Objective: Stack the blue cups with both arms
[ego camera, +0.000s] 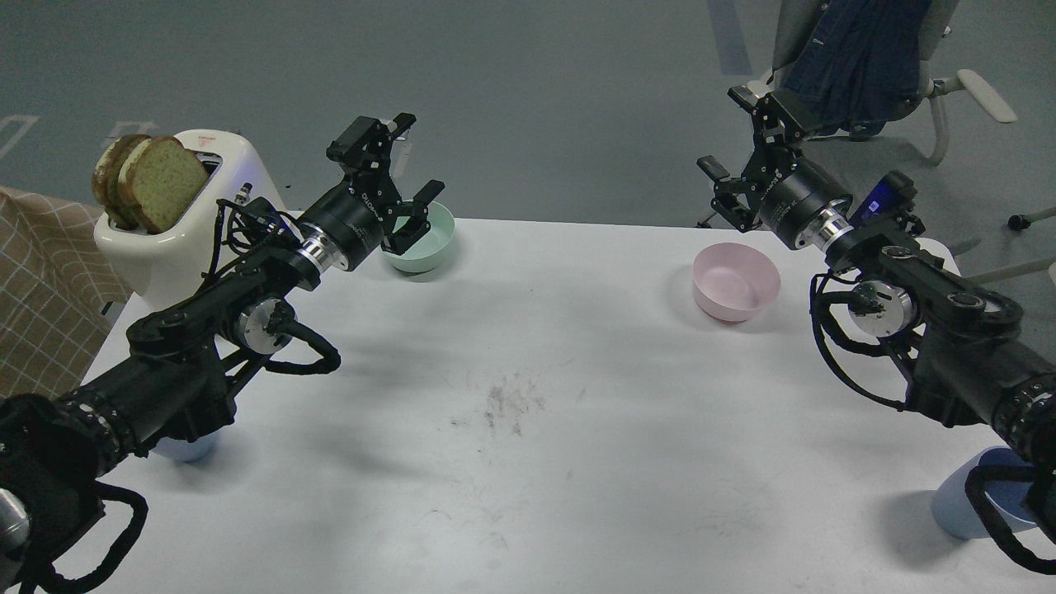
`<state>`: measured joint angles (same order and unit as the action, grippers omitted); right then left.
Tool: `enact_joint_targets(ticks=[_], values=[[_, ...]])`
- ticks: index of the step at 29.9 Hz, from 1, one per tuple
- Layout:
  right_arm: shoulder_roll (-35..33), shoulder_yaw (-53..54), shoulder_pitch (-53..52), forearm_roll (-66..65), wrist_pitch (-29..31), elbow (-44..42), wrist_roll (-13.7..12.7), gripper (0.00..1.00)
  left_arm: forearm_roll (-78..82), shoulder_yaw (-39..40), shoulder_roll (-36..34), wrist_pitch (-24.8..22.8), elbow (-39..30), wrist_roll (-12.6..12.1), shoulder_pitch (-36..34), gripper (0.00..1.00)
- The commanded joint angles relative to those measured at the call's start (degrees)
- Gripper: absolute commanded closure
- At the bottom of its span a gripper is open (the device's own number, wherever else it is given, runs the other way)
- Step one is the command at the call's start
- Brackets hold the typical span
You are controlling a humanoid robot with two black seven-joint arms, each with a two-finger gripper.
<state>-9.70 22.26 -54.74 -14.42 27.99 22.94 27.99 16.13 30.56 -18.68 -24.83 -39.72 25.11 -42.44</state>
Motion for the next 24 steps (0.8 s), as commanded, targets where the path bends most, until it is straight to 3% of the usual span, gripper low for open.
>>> enact_joint_targets(ticks=[1, 7, 24], values=[[0.2, 0.5, 0.3, 0.0, 0.0, -0.1, 0.0, 0.0, -0.1, 0.1, -0.2, -0.2, 0.0, 0.3, 0.8, 0.02], [0.1, 0.3, 0.2, 0.0, 0.0, 0.0, 0.0, 0.0, -0.7, 0.2, 0.2, -0.1, 0.1, 1.7, 0.7, 0.02], [2.2, 0.4, -3.2, 0.3, 0.0, -6.4, 0.0, 0.0, -1.0, 4.7, 0.9, 0.6, 3.9, 0.9, -2.7, 0.02]])
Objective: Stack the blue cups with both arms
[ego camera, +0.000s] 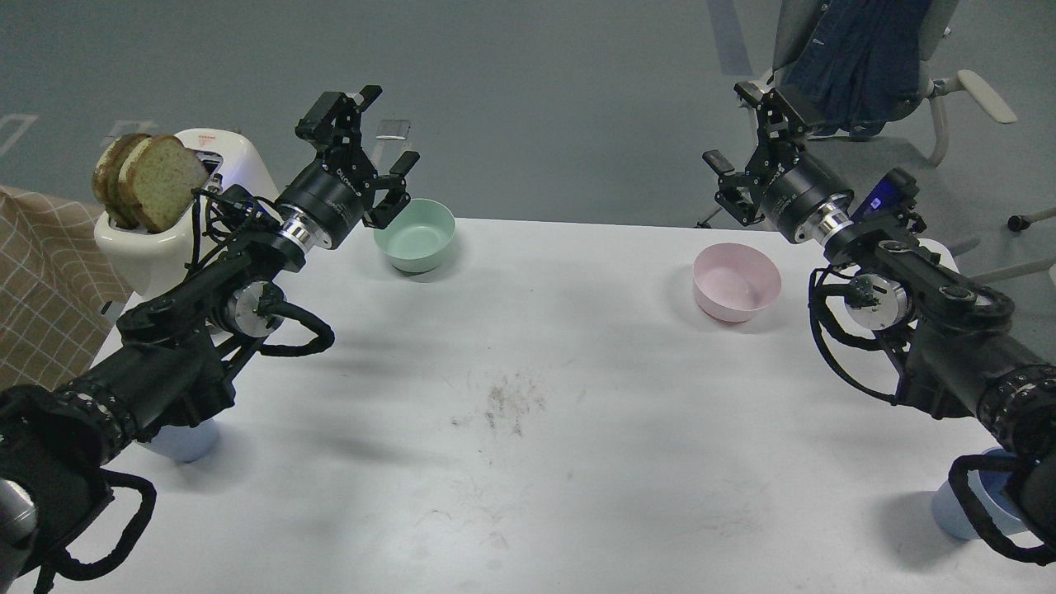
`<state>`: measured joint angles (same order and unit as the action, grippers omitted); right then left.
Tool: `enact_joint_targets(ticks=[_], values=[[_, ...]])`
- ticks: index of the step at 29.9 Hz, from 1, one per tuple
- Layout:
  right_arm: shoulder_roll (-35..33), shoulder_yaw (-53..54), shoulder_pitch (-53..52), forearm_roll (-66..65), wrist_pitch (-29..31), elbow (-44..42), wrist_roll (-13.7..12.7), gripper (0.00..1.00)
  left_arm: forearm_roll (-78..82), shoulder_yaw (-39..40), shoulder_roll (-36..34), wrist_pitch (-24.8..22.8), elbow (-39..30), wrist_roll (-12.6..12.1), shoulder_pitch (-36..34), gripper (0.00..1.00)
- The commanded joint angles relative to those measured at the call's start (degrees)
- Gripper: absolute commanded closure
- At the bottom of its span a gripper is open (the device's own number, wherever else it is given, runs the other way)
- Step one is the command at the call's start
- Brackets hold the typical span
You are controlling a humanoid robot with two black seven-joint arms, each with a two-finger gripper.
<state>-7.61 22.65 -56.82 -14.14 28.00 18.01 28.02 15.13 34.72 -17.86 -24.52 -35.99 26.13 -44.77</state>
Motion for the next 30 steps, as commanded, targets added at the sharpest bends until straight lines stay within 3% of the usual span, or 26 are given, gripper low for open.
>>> enact_joint_targets(ticks=[1, 7, 19, 23, 30], values=[[0.1, 0.0, -1.4, 0.1, 0.0, -1.9, 0.0, 0.0, 0.0, 0.5, 0.3, 0.1, 0.0, -0.1, -0.3, 0.02], [-0.6, -0.7, -3.6, -0.2, 0.0, -2.5, 0.0, 0.0, 0.1, 0.6, 0.8, -0.3, 0.0, 1.9, 0.4, 0.02], [-1.5, 0.6, -3.0, 0.3, 0.0, -2.3, 0.0, 0.0, 0.1, 1.7, -2.4, -0.9, 1.3, 1.9, -0.2, 0.02], [-2.6, 1.7, -3.1, 0.3, 0.0, -2.4, 0.0, 0.0, 0.6, 1.7, -2.4, -3.5, 0.6, 1.9, -1.2, 0.02], [-1.9, 1.9, -3.1, 0.2, 0.0, -3.7, 0.0, 0.0, 0.6, 1.9, -0.9, -3.5, 0.5, 1.9, -1.1, 0.02]])
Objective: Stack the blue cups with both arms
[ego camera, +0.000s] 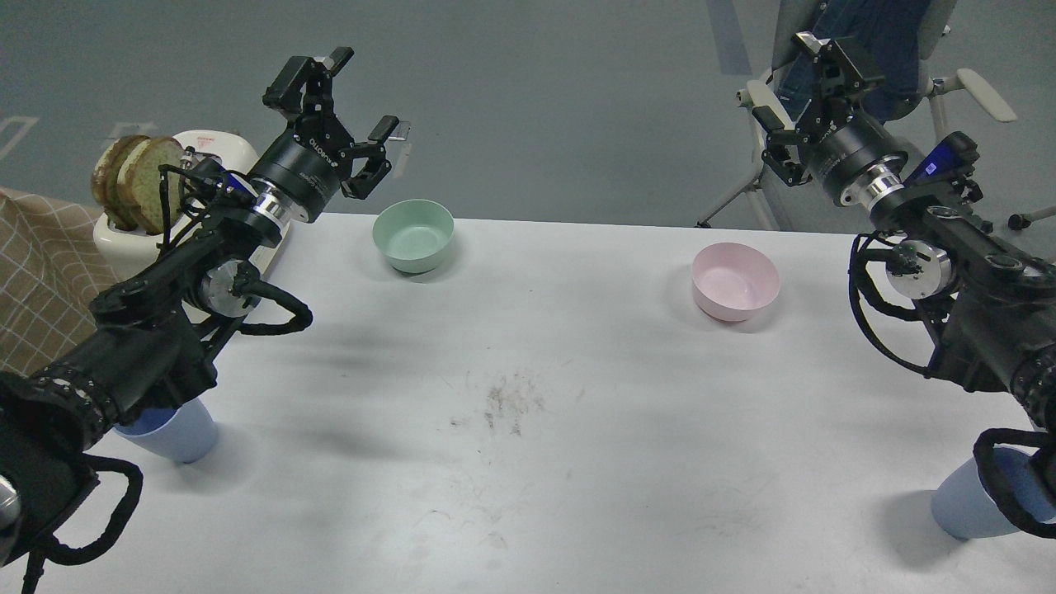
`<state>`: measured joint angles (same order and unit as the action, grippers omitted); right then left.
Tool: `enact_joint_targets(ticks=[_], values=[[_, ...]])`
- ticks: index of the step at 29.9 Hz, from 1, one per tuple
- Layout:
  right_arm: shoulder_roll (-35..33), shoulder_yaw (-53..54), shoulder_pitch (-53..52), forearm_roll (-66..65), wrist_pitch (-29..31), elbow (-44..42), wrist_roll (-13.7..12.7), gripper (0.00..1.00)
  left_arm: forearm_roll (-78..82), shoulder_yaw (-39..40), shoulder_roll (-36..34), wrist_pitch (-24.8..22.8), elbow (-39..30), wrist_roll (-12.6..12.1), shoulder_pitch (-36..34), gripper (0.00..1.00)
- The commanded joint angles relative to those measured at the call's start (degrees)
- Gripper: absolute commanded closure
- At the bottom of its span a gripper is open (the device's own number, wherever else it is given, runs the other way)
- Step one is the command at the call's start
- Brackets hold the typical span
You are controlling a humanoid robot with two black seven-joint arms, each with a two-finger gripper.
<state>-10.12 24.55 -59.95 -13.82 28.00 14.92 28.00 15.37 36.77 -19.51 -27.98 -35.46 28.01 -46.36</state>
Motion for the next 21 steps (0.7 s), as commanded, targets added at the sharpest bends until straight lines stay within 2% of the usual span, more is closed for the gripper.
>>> enact_joint_targets(ticks=[1, 21], values=[[1.2, 0.0, 0.0, -0.1, 0.0, -1.5, 0.0, 0.0, 0.4, 0.0, 0.8, 0.0, 0.0, 0.0, 0.6, 0.02], [4.5, 0.7, 0.9, 0.0, 0.0, -3.8, 0.0, 0.0, -0.2, 1.6, 1.0, 0.0, -1.2, 0.0, 0.7, 0.02]])
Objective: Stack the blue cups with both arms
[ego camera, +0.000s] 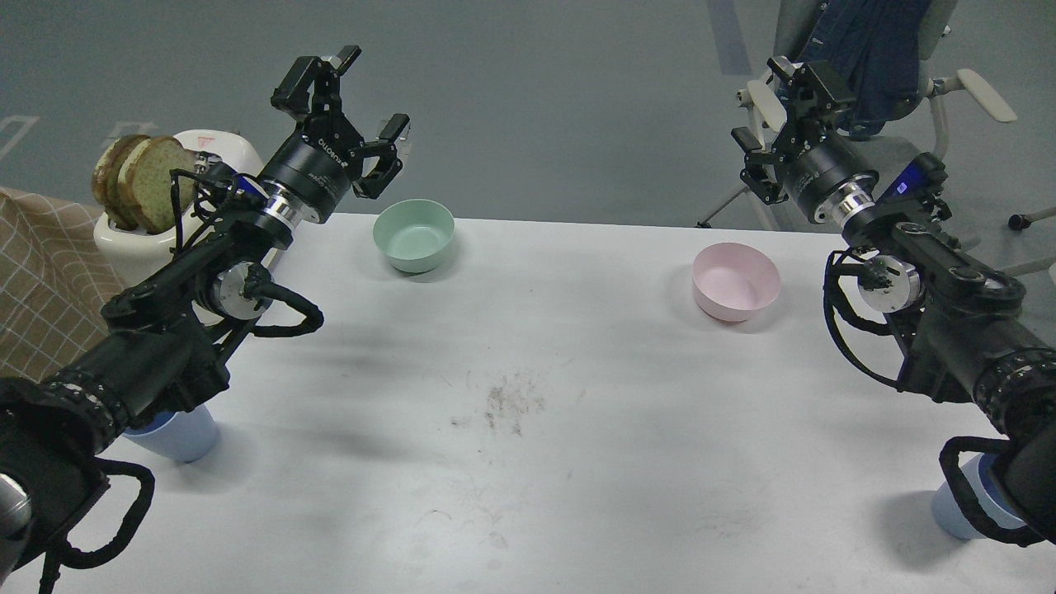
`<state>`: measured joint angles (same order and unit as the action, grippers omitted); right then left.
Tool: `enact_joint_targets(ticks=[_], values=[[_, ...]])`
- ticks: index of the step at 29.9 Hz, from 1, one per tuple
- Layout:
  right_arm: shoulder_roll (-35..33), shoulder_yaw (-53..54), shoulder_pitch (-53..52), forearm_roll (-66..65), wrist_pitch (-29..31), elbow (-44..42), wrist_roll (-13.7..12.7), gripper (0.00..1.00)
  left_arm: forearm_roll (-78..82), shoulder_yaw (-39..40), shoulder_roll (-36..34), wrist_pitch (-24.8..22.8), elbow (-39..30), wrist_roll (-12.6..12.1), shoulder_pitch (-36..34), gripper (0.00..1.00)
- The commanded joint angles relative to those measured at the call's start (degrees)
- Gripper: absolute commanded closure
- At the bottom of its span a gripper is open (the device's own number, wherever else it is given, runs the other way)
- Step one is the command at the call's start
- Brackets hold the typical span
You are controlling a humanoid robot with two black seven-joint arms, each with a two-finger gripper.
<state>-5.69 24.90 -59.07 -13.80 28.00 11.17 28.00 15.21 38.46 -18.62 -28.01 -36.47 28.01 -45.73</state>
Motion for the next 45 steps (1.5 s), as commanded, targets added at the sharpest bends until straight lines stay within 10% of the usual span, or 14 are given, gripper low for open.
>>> enact_joint_targets(ticks=[1, 12, 31, 45], values=[[0.0, 0.3, 0.0, 0.0, 0.0, 0.0, 0.0, 0.0, 0.0, -0.1, 0.1, 0.0, -0.4, 0.0, 0.0, 0.02], [-0.6, 0.4, 0.0, 0.0, 0.0, 0.0, 0.0, 0.0, 1.6, -0.8, -3.0, 0.0, -2.8, 0.0, -0.5, 0.02], [-4.9, 0.3, 3.0, 0.3, 0.0, 4.4, 0.0, 0.0, 57.4, -1.3, -57.0, 0.0, -49.0, 0.0, 2.7, 0.03], [-10.1, 0.3, 3.8, 0.3, 0.0, 9.4, 0.0, 0.0, 73.5, -26.0, -74.9, 11.5, -52.9, 0.0, 5.7, 0.03]])
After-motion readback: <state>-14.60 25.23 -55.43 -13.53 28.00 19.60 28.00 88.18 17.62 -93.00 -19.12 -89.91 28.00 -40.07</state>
